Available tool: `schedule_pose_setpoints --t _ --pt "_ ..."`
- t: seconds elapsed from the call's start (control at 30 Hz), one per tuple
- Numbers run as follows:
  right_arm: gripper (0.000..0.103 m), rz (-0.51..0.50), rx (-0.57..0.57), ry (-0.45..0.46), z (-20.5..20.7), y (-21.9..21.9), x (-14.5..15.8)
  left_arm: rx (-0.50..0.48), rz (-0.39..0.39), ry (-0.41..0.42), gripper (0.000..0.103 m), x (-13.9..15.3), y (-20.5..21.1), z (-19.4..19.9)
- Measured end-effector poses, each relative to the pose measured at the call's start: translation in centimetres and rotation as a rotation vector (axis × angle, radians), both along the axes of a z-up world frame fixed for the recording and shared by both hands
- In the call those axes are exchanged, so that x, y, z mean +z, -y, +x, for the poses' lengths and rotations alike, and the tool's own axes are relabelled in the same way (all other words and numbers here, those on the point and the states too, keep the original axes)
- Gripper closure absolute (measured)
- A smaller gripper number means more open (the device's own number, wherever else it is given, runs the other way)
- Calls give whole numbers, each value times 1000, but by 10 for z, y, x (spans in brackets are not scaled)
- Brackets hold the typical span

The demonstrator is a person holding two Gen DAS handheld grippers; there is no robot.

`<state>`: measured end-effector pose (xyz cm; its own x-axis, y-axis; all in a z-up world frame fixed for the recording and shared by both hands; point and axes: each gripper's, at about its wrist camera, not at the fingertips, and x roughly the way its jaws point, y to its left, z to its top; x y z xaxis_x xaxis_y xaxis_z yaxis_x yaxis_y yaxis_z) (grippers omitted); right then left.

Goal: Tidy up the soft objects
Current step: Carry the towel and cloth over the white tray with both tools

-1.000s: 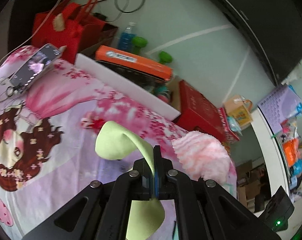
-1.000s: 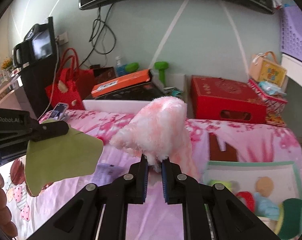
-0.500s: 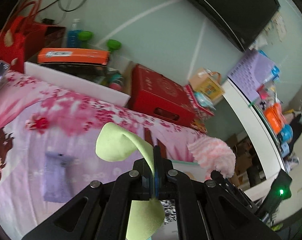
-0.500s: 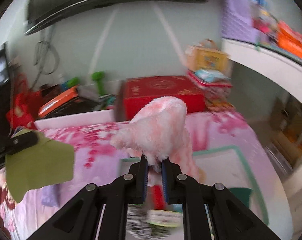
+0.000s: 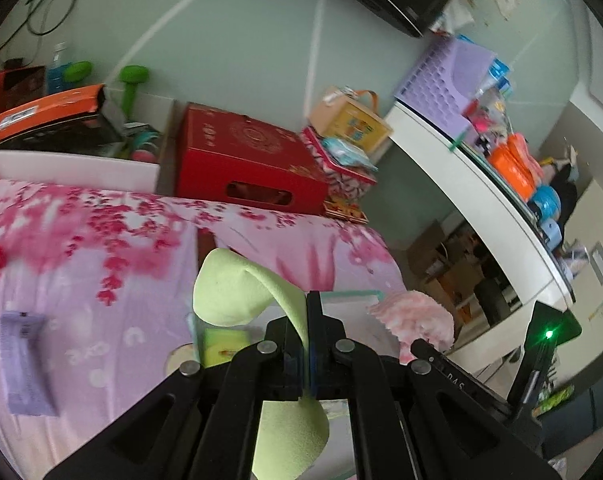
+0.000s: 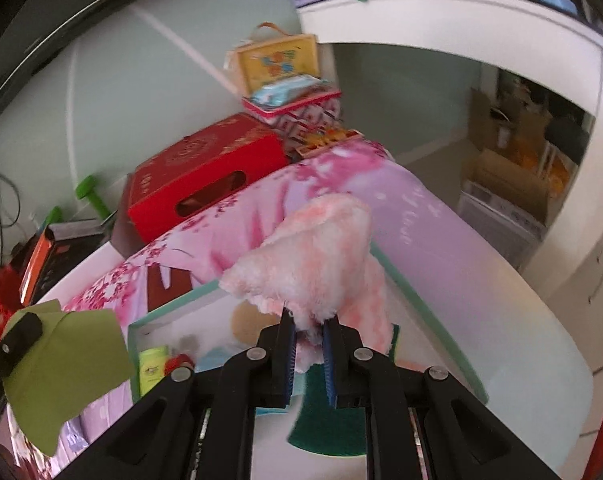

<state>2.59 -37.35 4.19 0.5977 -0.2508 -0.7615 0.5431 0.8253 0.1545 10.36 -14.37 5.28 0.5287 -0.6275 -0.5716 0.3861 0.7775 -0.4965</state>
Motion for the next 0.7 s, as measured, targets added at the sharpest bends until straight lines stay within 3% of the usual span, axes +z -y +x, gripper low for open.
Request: schedule_pose_setpoints --t 0.17,0.43,0.7 --pt "90 6 4 -15 -1 1 -4 -33 -6 -20 102 -16 15 4" --pt "90 21 65 -90 10 -10 -18 -13 12 -178 102 -60 16 19" --pt "87 34 93 -149 15 -17 -30 -8 110 -286 102 -96 25 21"
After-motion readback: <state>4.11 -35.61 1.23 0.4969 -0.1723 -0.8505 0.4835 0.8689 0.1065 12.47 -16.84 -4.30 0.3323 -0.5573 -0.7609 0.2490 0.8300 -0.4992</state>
